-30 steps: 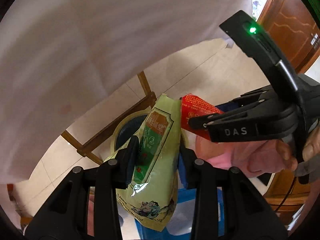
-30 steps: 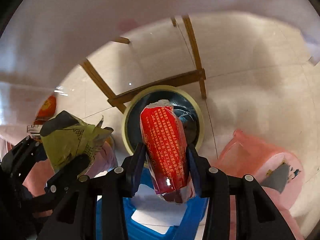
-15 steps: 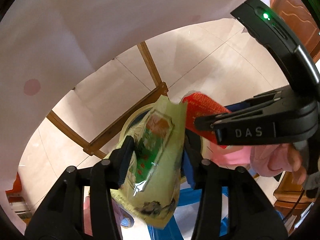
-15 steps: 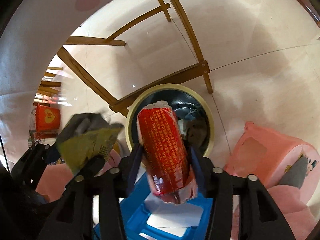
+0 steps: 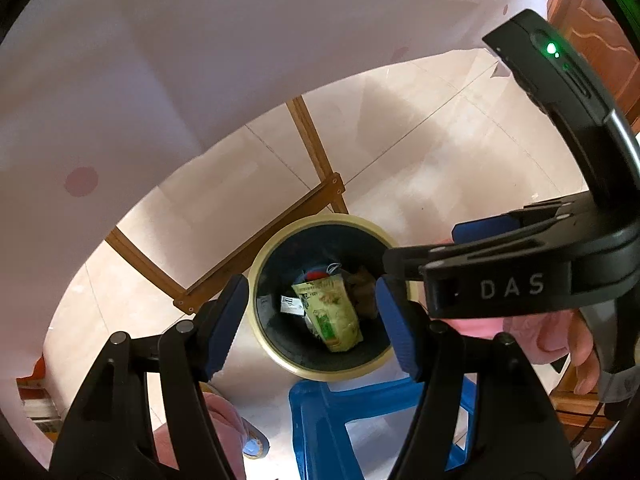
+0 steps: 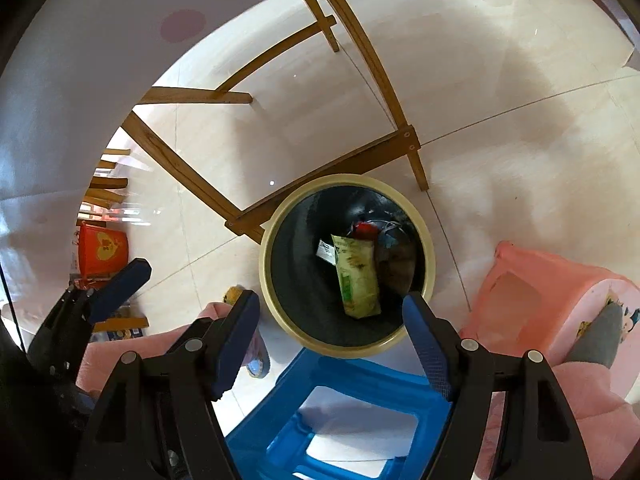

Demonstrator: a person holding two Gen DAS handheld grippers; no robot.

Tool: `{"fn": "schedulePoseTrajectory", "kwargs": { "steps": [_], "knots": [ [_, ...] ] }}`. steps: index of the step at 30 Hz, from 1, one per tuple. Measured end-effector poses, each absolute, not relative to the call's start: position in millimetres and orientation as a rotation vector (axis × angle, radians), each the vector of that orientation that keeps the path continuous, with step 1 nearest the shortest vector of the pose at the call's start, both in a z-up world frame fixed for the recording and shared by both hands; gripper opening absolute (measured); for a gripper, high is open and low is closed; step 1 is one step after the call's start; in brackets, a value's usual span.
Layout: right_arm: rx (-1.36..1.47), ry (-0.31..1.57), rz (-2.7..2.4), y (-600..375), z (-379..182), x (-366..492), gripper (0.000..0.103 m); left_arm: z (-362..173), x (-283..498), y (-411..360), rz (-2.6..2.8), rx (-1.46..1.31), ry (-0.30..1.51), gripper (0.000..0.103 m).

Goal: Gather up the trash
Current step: 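Raise both open tools back over the table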

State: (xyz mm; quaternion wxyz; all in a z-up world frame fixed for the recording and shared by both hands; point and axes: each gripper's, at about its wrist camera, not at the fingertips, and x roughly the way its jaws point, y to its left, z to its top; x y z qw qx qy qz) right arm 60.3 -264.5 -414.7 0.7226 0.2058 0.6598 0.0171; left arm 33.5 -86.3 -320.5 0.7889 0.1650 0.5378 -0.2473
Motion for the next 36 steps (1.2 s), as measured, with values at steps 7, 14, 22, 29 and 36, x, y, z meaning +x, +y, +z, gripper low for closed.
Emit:
{"fn": "schedulePoseTrajectory", "kwargs": {
  "steps": [7,14,22,29,36],
  "knots": [
    [0.408,1.457,0.014,-267.5,-405.1,51.6,0.075,-312.0,27.6,-83.7,-0.565,0.346,1.143,0.063],
    [0.332,1.478,-0.023,-275.7,-394.5,37.0,0.075,-295.5,11.4,-83.7,-0.644,0.341,1.164,0.063],
    [0.302,1.48,0.015,-267.5,-338.7,25.5,0.075,-240.5,5.1,-70.1,-0.674,0.321,1.142,0.063],
    [0.266,1.328,0.118,-249.6,-241.4,4.0,0.075,-168.6,9.4,-45.3,-0.624,0.292,1.037,0.063],
    [0.221,1.199,0.241,-225.1,-157.2,0.4,0.075,-113.9,41.6,-12.6,-0.509,0.227,1.025,0.063]
  ]
}}
